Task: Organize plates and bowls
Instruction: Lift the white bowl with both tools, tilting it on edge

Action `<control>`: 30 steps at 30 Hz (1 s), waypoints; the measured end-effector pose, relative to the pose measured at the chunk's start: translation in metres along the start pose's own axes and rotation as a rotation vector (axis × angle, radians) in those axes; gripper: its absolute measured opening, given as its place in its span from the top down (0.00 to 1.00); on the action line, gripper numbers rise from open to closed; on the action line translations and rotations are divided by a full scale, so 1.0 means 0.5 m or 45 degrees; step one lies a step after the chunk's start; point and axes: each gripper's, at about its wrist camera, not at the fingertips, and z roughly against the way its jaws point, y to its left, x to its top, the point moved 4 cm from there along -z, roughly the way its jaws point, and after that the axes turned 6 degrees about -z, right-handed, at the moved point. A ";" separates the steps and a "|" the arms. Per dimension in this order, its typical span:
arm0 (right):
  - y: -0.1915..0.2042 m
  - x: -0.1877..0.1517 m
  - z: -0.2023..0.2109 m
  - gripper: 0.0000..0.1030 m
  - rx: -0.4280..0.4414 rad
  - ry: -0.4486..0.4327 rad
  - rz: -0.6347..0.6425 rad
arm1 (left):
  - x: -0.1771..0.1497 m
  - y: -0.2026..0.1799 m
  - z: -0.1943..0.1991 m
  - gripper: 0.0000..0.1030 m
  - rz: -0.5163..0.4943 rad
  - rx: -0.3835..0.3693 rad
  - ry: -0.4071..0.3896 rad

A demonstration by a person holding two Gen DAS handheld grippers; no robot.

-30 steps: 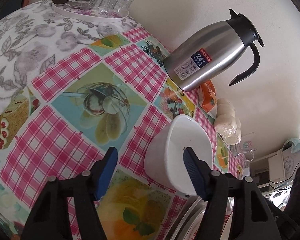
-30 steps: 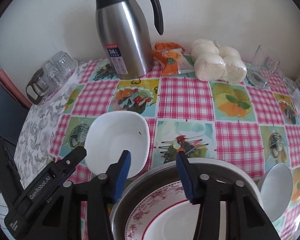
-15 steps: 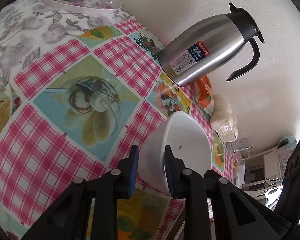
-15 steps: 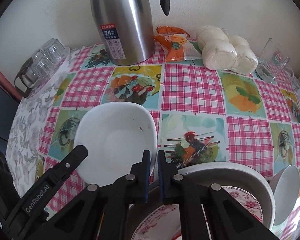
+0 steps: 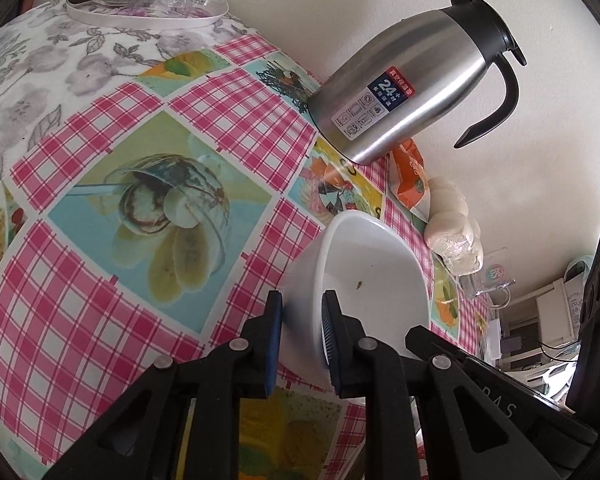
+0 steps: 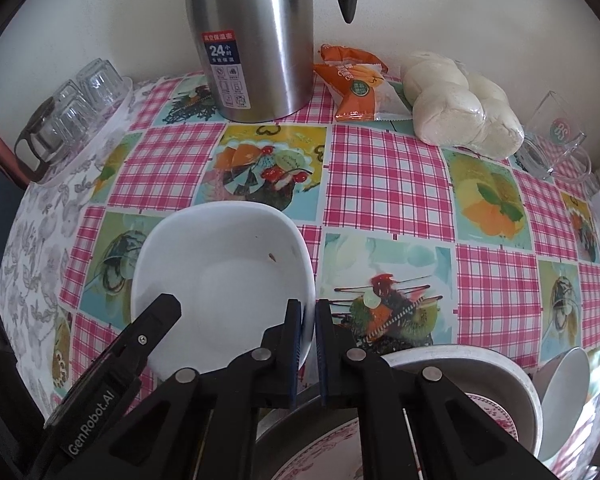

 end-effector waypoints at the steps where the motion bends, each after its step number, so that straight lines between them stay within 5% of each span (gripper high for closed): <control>1: 0.000 0.000 -0.002 0.92 -0.001 0.004 -0.002 | 0.000 0.000 0.000 0.80 -0.001 0.000 0.000; 13: 0.003 -0.006 -0.019 0.91 0.058 0.058 -0.022 | 0.001 0.006 0.002 0.80 0.010 0.007 -0.011; 30: 0.011 -0.018 0.088 0.90 0.197 -0.061 -0.027 | 0.031 -0.024 0.110 0.80 -0.014 -0.092 -0.081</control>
